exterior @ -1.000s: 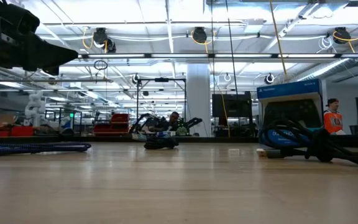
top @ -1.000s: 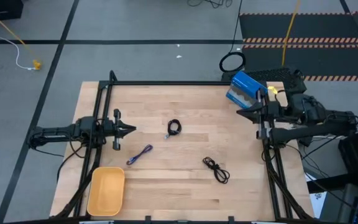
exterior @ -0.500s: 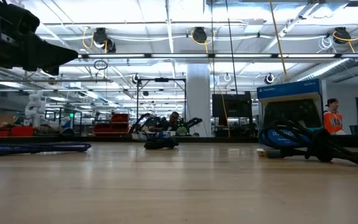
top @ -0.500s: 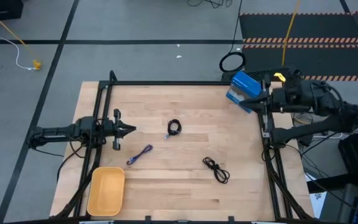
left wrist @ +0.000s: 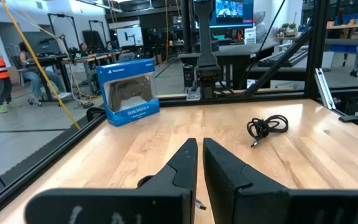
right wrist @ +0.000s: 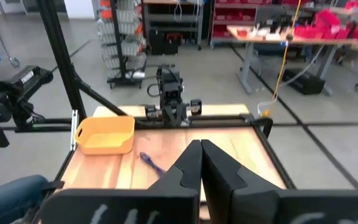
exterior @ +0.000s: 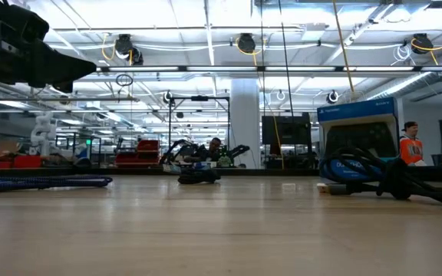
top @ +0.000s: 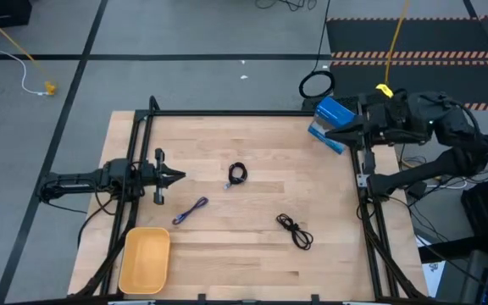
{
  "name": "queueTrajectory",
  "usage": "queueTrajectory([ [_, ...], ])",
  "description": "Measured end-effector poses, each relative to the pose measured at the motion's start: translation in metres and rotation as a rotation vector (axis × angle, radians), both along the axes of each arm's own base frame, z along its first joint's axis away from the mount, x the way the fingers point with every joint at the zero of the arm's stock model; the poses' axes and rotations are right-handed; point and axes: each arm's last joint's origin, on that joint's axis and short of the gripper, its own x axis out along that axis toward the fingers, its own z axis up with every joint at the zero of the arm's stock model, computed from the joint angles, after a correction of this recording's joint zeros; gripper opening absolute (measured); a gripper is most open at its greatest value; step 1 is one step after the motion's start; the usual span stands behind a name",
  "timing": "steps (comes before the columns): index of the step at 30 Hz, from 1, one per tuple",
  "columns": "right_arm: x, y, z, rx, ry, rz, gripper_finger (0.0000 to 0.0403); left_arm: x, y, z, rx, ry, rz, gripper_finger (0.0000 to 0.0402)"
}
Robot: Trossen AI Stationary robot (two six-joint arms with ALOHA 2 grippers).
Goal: Pick and place USB-C Cables
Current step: Put the bottom black charger cable into the yellow bin
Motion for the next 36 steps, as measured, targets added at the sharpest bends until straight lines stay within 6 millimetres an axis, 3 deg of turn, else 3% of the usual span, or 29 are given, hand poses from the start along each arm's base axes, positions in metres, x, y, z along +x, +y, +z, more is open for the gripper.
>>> queueTrajectory([
  [15, 0.03, 0.001, 0.004, 0.114, 0.333, -0.06, 0.0, 0.0, 0.0, 0.0, 0.0, 0.0, 0.0, 0.0031],
  [28, 0.047, 0.004, -0.022, 0.218, 0.634, -0.147, 0.0, 0.0, 0.0, 0.0, 0.0, 0.0, 0.0, 0.0031],
  [36, 0.064, 0.024, -0.041, 0.229, 0.786, -0.181, 0.0, 0.0, 0.0, 0.001, -0.002, -0.006, 0.0, 0.0031],
])
